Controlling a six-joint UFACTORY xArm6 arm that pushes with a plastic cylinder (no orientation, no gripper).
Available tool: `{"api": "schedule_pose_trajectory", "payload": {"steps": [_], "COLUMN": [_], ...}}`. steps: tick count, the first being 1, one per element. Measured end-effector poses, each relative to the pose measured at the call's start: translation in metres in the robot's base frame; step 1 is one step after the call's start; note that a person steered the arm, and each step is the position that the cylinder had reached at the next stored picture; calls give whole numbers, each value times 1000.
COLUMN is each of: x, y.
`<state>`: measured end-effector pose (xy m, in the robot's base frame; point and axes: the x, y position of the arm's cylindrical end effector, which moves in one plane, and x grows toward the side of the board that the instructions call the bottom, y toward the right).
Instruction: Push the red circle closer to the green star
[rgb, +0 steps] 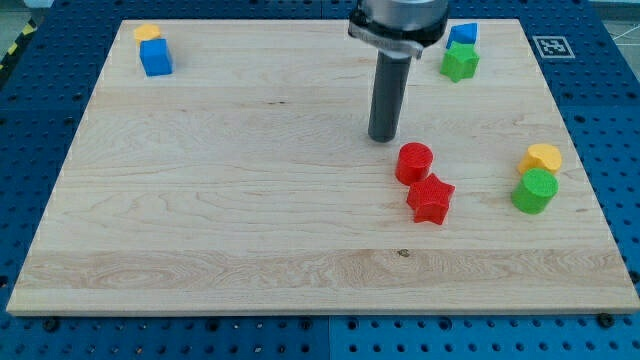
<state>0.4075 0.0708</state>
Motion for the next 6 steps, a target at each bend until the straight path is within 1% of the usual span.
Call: {"api": "schedule_pose_trajectory", "payload": {"steps": [2, 3, 4, 5, 6], "x": [49, 86, 79, 69, 69], "y": [-30, -32, 4, 21, 21]}}
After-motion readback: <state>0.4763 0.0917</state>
